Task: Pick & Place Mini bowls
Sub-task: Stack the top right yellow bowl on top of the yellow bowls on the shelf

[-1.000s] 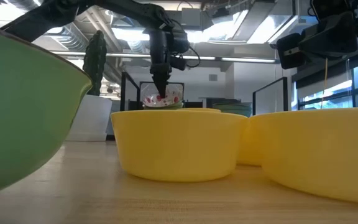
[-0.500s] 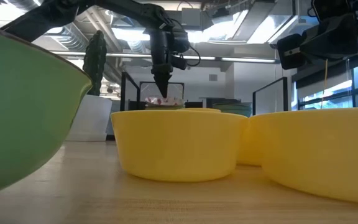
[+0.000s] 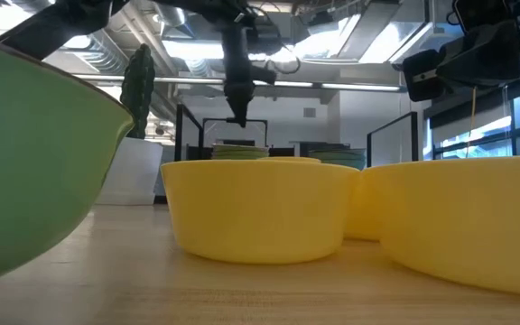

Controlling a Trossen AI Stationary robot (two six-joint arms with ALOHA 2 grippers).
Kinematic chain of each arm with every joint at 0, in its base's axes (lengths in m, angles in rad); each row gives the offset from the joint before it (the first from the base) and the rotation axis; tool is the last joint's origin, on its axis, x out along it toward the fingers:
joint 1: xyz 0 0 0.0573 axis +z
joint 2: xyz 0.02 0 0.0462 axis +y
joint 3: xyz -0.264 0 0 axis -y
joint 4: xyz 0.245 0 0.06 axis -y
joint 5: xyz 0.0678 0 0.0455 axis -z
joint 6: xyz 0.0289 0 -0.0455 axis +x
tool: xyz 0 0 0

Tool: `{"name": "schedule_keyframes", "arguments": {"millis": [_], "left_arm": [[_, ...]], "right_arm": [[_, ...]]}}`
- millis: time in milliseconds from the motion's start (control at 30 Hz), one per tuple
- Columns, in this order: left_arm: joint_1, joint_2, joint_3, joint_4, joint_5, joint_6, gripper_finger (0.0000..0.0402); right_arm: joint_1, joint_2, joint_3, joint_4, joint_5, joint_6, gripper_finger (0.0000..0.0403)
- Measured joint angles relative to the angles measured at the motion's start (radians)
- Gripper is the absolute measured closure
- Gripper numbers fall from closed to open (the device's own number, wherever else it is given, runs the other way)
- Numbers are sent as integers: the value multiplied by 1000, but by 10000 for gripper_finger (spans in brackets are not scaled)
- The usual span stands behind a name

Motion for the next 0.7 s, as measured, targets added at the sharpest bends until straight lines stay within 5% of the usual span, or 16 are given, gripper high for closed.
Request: {"name": "schedule_keyframes", "arguments": {"millis": [133,300,433,700], "left_arm": [[-42,0,10,-21,-12,-8,272],[-125,13,-67,-36,-95,-3,383],[-180,4,-140,41,-137,-24,398],[-322,-125,-263,222,281,107,400]], "right_arm": [[0,0,0,0,-2,1,384],[0,0,0,1,-2,14,384],[0,0,0,1,-1,19,384],[0,3,-17,5,-1,22,384]]}}
